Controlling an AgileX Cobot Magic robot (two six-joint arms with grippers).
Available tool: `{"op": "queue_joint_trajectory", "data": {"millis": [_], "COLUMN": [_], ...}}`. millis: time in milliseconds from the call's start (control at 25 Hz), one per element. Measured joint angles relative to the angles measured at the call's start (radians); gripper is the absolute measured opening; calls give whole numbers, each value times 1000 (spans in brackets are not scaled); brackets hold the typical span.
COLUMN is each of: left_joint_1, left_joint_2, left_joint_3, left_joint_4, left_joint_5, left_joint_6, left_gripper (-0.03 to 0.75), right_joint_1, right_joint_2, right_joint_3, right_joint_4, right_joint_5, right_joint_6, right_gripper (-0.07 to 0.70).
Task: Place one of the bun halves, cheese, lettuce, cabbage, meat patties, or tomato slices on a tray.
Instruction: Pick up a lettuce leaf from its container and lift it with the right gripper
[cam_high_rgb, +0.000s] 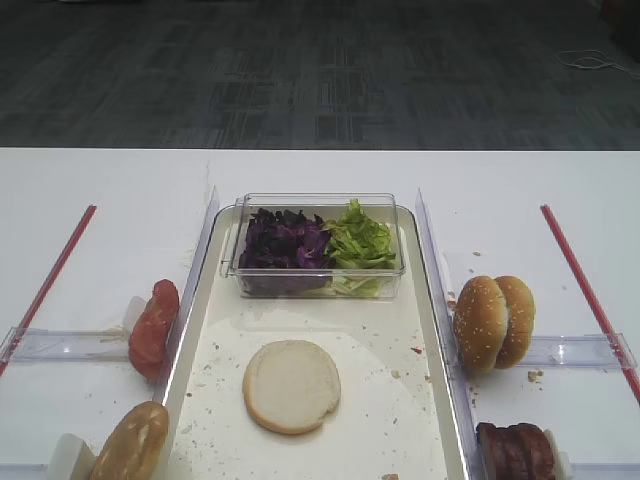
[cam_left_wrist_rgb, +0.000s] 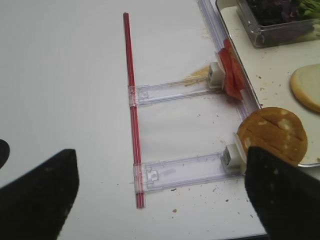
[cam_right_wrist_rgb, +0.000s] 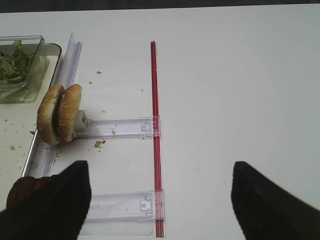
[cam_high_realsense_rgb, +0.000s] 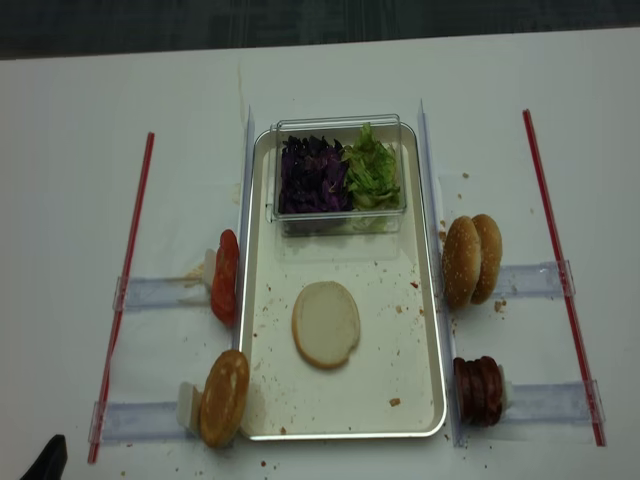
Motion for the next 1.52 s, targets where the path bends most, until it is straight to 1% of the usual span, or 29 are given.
{"op": "queue_joint_trajectory", "data": {"millis": [120, 280, 400, 480, 560, 760, 960, 1520], "left_joint_1": [0, 0, 0, 0, 0, 0, 0, 0], "left_joint_2": [0, 0, 0, 0, 0, 0, 0, 0], "left_joint_3": [0, 0, 0, 0, 0, 0, 0, 0], "left_joint_4": [0, 0, 0, 0, 0, 0, 0, 0], "left_joint_5": [0, 0, 0, 0, 0, 0, 0, 0], "left_joint_6": [0, 0, 0, 0, 0, 0, 0, 0], "left_gripper": [652, 652, 652, 652, 652, 652, 652, 652], "right_joint_1": [0, 0, 0, 0, 0, 0, 0, 0], "right_joint_2": [3, 69, 136, 188, 246, 433, 654, 1281], "right_joint_3": [0, 0, -13, -35, -64, -141, -229, -529], "right_joint_4": [0, 0, 0, 0, 0, 0, 0, 7], "right_joint_5": [0, -5, -41, -85, -113, -176, -219, -262], "right_joint_6": [0, 0, 0, 0, 0, 0, -7, -33], "right_gripper": [606, 606, 606, 606, 606, 606, 606, 596]}}
